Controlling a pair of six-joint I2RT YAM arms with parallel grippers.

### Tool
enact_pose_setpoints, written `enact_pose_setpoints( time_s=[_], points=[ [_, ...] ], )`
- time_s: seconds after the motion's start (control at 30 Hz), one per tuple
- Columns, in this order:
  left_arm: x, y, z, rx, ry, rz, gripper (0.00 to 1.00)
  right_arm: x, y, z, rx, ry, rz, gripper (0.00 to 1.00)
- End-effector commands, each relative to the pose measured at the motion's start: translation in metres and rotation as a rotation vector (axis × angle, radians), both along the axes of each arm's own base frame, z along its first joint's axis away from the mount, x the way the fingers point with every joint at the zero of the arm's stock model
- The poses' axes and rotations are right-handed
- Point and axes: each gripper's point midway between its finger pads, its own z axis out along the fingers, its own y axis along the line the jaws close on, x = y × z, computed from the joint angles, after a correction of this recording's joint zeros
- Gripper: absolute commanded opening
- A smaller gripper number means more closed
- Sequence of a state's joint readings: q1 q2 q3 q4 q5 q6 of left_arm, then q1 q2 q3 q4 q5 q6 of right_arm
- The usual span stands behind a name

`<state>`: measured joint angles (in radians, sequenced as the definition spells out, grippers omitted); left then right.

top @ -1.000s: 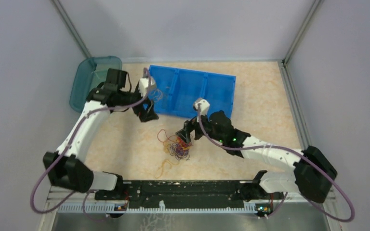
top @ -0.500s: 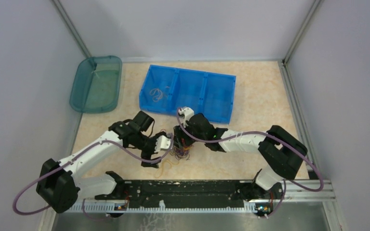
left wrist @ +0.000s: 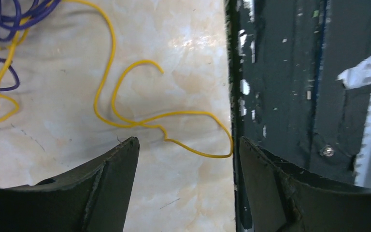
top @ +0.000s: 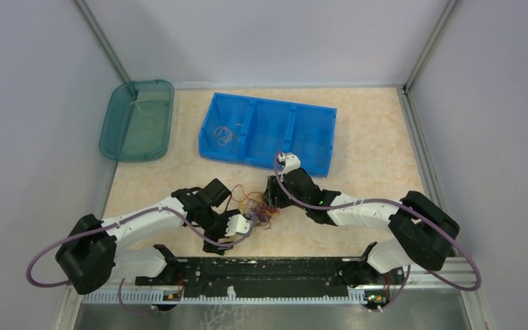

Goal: Untangle the cables

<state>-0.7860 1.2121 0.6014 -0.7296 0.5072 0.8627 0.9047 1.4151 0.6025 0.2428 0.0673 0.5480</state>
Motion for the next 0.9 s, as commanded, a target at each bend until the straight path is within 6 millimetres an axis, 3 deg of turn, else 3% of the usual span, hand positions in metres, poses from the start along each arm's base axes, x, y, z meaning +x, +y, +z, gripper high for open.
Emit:
enact_pose_setpoints(
  time_s=[0.0,0.13,0.37,0.47,0.57,0.7,0.87],
  points=[
    [0.017,0.007,-0.015,0.051,-0.099,0.014,0.79,0.016,-0.012,0.027,0.061,-0.073,-0.121,0.54],
    [0.038,0.016,-0.022,0.107,-0.202,0.068,0.71,0.015,-0.016,0.033,0.077,-0.085,-0.129,0.54],
    [0.033,0.001,-0.006,0.036,-0.157,0.096,0.54,0.014,-0.019,0.041,0.093,-0.099,-0.135,0.53],
    [0.031,-0.004,0.005,0.019,-0.137,0.094,0.34,0.014,-0.020,0.050,0.108,-0.118,-0.137,0.53],
    [0.036,-0.004,0.019,0.012,-0.164,0.102,0.02,0.017,-0.021,0.062,0.133,-0.145,-0.137,0.53],
    [0.056,-0.007,0.059,-0.016,-0.284,0.122,0.00,0.018,-0.020,0.085,0.192,-0.199,-0.098,0.59],
    [0.090,-0.017,0.152,-0.126,-0.513,0.144,0.00,0.012,-0.005,0.126,0.281,-0.330,0.044,0.68]
  ],
)
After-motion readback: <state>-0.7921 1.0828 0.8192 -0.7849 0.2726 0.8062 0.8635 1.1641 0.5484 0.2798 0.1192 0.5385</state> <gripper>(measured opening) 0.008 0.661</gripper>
